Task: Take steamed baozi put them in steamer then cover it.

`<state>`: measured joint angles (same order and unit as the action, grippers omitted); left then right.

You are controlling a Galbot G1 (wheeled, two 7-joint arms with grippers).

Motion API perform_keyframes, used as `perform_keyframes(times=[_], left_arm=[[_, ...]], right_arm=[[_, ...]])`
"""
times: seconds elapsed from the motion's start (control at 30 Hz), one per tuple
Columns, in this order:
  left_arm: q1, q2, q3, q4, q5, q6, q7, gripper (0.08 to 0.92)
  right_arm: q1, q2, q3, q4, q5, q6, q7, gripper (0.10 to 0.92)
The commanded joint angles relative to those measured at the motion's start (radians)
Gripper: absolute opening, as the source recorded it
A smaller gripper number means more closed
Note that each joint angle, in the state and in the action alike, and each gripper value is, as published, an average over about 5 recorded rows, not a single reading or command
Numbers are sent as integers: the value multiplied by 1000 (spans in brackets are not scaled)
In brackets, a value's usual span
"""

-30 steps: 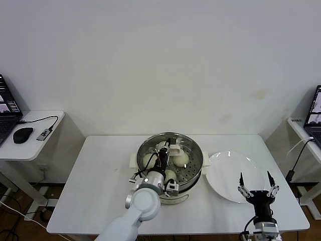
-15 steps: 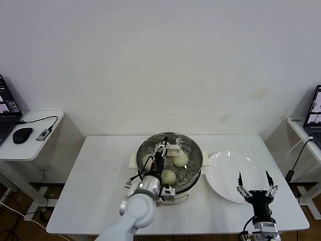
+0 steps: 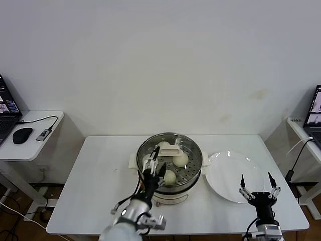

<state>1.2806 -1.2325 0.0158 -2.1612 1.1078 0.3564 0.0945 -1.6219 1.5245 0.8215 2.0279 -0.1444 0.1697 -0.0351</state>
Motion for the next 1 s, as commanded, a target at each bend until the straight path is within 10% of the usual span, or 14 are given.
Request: perform_keyframes(times=[0.03, 1.0], left_arm=[[434, 13, -294, -106, -1001, -325, -462, 822], [672, -76, -414, 1, -1321, -479, -390, 823]], right_arm=[[-15, -62, -13, -6, 81, 17, -4, 823], [-313, -273, -222, 60, 426, -32, -25, 823]])
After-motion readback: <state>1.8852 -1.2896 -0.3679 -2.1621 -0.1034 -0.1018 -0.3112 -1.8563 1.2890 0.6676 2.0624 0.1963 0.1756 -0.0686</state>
